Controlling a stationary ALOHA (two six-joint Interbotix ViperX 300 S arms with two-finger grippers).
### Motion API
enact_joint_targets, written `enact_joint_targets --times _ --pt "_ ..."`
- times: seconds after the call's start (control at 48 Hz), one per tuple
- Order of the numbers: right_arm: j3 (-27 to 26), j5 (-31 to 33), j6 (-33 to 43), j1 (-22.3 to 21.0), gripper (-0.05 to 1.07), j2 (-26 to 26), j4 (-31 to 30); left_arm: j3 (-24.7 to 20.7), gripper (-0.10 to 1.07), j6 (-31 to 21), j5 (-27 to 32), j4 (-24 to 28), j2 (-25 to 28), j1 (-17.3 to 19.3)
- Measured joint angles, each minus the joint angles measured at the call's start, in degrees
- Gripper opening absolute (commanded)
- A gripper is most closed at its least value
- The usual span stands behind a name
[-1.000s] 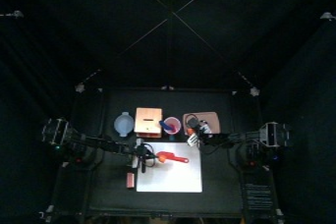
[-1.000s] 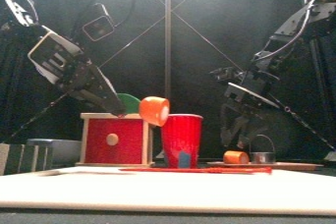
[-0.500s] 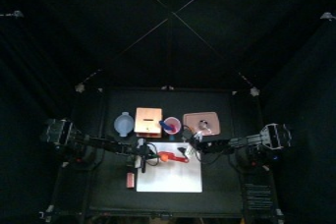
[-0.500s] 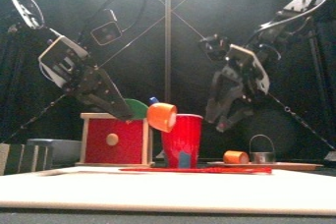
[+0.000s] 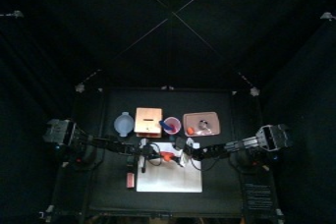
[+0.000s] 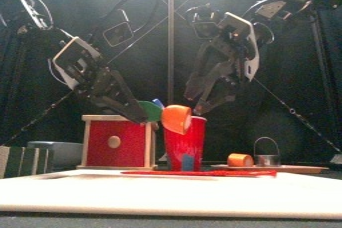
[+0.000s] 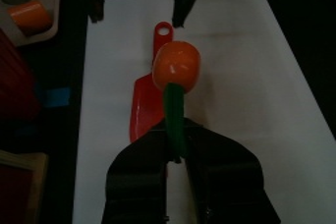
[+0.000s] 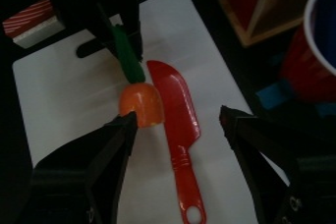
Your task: Grab carrot bottom and place on plate
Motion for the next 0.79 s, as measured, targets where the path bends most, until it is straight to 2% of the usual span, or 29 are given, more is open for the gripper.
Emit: enact_joint_targets --times 0.438,0.792 --pt "-4.2 -2.2 0.0 0.9 0.97 6.9 -0.4 -1.8 0.51 0.1 -0.1 0.0 1.1 0.8" --pt "-4.6 -2.2 0.0 1.1 0.97 7.5 -0.4 -1.9 0.51 0.1 -0.1 0.1 1.1 0.9"
